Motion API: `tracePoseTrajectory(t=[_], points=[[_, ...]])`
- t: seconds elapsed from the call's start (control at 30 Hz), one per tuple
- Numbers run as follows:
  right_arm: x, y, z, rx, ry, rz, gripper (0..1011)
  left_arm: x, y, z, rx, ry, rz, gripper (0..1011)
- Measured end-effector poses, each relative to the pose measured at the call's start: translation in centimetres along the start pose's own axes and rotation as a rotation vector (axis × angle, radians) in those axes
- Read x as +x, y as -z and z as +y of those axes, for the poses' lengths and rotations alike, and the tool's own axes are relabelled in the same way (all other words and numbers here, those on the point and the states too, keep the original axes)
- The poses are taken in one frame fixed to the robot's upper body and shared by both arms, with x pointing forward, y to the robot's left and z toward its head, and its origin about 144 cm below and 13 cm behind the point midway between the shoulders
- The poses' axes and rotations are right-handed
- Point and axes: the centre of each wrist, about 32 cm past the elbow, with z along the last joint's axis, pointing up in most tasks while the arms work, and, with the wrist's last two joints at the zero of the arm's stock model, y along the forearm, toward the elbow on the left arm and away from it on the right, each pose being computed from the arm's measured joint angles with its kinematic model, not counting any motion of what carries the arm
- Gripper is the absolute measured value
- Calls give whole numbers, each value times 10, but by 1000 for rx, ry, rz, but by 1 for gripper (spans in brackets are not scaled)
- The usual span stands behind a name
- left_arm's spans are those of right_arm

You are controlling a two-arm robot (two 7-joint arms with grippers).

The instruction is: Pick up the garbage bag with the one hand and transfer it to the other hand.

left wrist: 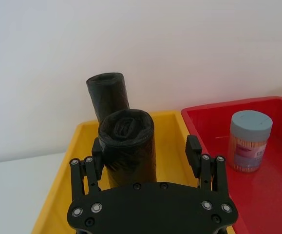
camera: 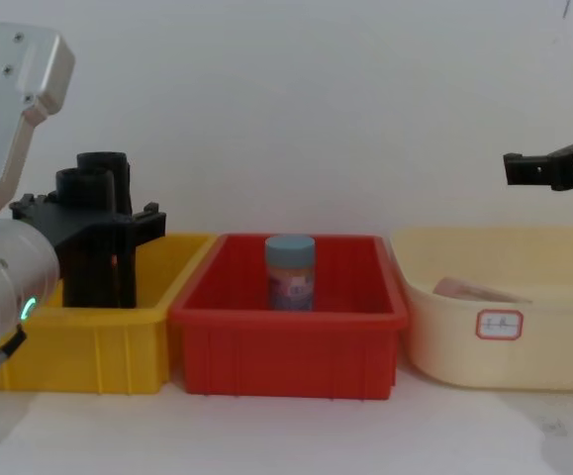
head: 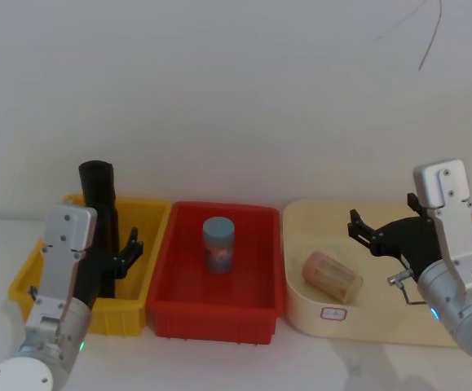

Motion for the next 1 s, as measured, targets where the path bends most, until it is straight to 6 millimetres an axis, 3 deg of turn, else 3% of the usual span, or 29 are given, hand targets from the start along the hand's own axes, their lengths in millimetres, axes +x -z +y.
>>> tracePoseTrajectory(t=[1.0], points=[[0, 0, 0, 0, 0, 0, 1001, 15, 0, -8, 7, -21, -40, 1001]])
